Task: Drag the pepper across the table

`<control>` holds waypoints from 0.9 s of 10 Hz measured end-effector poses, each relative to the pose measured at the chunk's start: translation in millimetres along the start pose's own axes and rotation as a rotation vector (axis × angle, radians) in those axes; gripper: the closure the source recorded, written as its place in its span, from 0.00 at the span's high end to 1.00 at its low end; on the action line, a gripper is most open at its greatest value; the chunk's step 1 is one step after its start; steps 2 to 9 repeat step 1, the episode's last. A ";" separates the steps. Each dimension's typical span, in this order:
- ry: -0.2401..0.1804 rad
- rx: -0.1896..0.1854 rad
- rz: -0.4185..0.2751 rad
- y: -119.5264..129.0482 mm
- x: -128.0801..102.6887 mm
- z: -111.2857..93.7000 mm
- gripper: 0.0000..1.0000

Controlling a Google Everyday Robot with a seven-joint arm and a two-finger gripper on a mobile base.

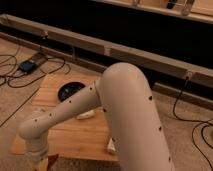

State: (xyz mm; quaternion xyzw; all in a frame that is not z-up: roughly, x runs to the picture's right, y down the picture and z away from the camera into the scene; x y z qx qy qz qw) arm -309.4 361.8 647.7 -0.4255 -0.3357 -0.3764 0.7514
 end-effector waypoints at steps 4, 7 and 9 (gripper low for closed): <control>-0.001 0.000 0.000 0.0 -0.3 0.0 0.00; -0.001 0.000 0.000 0.0 -0.3 0.0 0.00; -0.001 0.000 0.000 0.0 -0.3 0.0 0.00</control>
